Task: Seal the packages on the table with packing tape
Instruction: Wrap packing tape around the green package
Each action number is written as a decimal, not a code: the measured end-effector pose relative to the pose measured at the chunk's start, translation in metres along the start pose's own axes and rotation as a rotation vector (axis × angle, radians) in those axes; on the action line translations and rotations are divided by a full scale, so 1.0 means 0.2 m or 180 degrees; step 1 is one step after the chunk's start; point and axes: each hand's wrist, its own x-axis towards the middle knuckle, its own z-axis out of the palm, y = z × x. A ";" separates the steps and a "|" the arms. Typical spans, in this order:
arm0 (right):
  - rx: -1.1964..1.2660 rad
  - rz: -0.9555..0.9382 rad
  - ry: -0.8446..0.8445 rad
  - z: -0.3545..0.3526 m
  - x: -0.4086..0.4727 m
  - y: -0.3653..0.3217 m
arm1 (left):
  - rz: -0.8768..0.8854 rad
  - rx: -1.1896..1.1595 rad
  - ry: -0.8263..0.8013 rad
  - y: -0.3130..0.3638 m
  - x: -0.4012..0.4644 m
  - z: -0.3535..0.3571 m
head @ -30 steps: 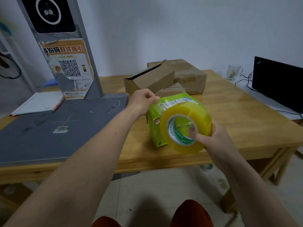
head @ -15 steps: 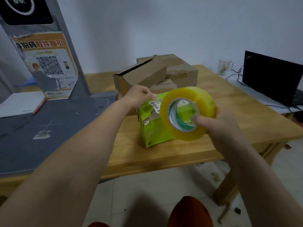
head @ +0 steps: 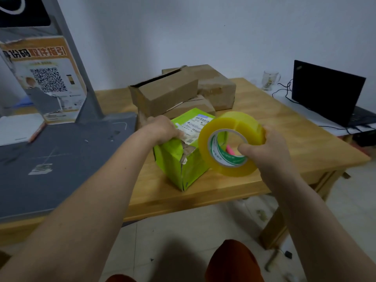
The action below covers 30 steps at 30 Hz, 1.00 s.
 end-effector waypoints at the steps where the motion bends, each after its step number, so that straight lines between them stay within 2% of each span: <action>1: -0.0022 -0.0018 -0.0025 0.00 0.00 -0.01 | -0.0112 -0.0026 0.0088 -0.02 -0.02 0.01; 4: -0.0028 -0.0085 -0.0079 0.02 0.00 -0.03 | -0.0533 -0.0420 0.0255 -0.09 -0.08 0.03; 12: 0.0048 -0.0062 -0.0361 0.09 0.07 -0.04 | -0.1555 -0.0884 0.0963 -0.10 -0.14 0.09; 17: 0.0220 -0.0052 -0.0496 0.12 0.14 -0.01 | -0.1821 -0.1223 0.1164 -0.03 -0.17 0.12; 20: 0.0162 -0.0093 -0.0607 0.10 0.14 0.01 | -0.1641 -0.1356 0.1261 -0.03 -0.18 0.09; 23: 0.0053 -0.0295 -0.0514 0.07 0.15 -0.01 | -0.0963 -0.1291 0.1695 -0.02 -0.21 0.05; 27: 0.0389 -0.0523 -0.0180 0.06 0.14 -0.09 | -0.0468 -0.2400 0.1708 -0.03 -0.23 -0.01; 30: 0.0111 -0.0767 -0.0151 0.07 0.10 -0.14 | -0.0374 -0.2408 0.1797 -0.06 -0.23 -0.02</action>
